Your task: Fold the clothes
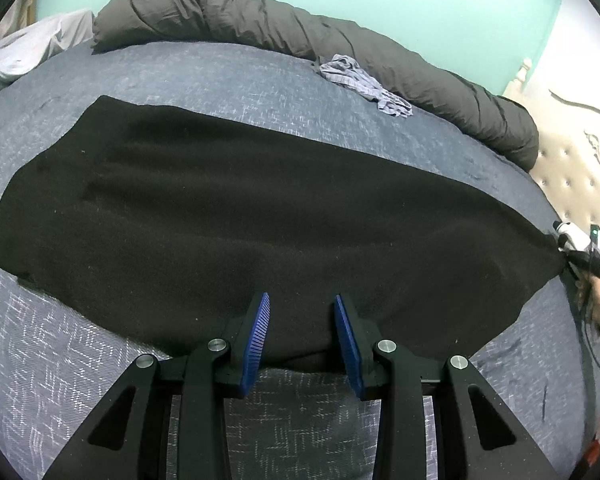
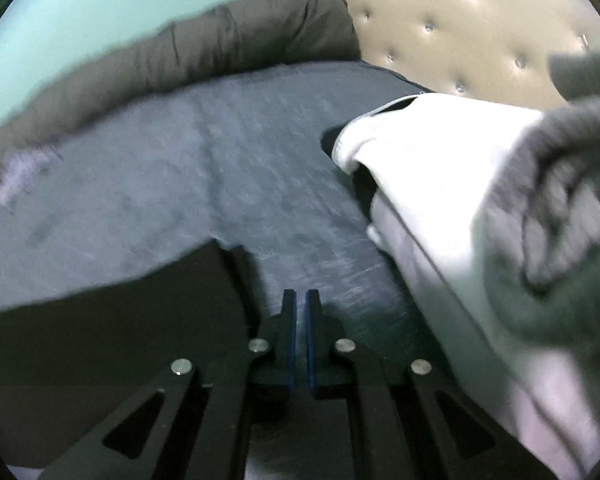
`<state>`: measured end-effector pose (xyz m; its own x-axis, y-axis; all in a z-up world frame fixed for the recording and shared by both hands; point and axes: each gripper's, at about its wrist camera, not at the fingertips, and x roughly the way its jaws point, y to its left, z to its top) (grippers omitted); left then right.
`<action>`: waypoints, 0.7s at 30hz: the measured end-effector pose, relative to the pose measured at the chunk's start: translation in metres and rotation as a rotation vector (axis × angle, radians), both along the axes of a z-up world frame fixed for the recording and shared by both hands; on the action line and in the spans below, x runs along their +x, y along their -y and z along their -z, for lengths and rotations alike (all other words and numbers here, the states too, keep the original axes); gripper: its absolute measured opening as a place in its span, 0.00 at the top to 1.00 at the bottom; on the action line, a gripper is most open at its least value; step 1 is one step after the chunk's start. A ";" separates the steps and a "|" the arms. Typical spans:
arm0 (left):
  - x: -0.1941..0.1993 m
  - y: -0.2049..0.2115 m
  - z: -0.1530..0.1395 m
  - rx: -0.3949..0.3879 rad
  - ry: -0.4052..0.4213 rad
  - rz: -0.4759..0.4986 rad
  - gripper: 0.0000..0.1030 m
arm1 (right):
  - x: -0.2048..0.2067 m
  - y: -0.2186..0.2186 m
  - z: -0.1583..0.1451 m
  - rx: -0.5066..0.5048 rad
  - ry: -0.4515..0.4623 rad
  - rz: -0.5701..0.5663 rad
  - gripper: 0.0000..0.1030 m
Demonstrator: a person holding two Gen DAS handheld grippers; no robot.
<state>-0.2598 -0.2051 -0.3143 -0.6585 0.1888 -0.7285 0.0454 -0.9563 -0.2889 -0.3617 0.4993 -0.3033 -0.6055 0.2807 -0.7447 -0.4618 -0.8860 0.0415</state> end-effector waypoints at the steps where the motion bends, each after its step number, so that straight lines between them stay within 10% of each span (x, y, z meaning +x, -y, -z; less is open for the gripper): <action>1: 0.000 0.000 0.000 0.003 0.000 -0.001 0.64 | 0.006 0.001 0.000 -0.044 -0.021 -0.005 0.78; 4: 0.001 0.001 0.000 0.022 -0.003 -0.003 0.61 | 0.023 0.002 0.001 -0.162 -0.084 -0.008 0.41; 21: 0.008 0.015 -0.004 0.065 0.001 -0.035 0.60 | 0.028 0.006 0.022 -0.337 -0.079 0.063 0.39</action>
